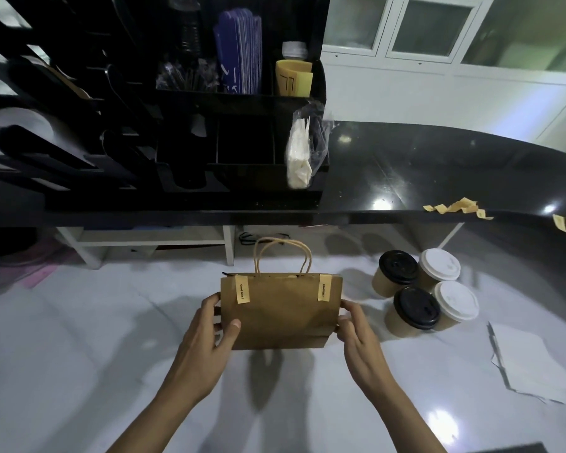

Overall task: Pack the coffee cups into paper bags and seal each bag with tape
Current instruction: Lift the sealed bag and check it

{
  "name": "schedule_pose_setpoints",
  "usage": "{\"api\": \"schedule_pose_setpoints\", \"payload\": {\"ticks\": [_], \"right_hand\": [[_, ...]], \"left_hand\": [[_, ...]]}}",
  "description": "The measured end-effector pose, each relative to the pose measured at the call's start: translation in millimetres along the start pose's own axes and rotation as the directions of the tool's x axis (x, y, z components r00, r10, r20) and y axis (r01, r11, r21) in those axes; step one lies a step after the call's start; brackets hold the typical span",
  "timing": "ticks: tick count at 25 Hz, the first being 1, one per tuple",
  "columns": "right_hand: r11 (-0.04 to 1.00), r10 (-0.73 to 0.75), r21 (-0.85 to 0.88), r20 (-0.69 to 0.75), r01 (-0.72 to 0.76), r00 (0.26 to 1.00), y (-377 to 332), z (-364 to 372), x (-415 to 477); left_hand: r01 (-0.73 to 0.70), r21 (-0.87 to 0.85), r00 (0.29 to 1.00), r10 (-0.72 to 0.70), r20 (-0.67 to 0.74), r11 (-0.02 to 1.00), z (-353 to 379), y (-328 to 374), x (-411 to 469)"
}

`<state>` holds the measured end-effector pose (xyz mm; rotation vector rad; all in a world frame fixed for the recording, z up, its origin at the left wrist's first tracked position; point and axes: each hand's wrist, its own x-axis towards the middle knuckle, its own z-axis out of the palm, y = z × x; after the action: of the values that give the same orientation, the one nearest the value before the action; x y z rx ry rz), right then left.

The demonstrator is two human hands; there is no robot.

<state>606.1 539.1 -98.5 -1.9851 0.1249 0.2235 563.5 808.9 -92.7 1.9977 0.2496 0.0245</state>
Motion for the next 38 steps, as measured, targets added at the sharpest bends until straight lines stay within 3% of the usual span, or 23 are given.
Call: {"api": "schedule_pose_setpoints", "payload": {"ticks": [8, 16, 25, 38], "right_hand": [[0.997, -0.045, 0.065, -0.088, 0.050, 0.995, -19.6, 9.5, -18.6], [0.981, -0.037, 0.182, -0.175, 0.069, 0.984, -34.4, 4.5, -39.9], [0.981, -0.034, 0.170, -0.331, 0.096, 0.943, -25.8, -15.4, -64.2], [0.967, 0.054, 0.238, -0.529, 0.088, 0.847, 2.7, -97.7, -143.0]], "left_hand": [[-0.037, -0.129, 0.999, 0.039, 0.017, 0.991, -15.3, 9.2, 0.0], [-0.104, -0.095, 0.993, 0.109, 0.052, 0.990, -10.7, 21.4, -1.8], [-0.204, -0.061, 0.968, 0.211, 0.139, 0.977, 11.4, 45.8, -2.8], [-0.329, -0.051, 0.892, 0.328, 0.313, 0.943, 87.4, 110.9, -42.9]]}}
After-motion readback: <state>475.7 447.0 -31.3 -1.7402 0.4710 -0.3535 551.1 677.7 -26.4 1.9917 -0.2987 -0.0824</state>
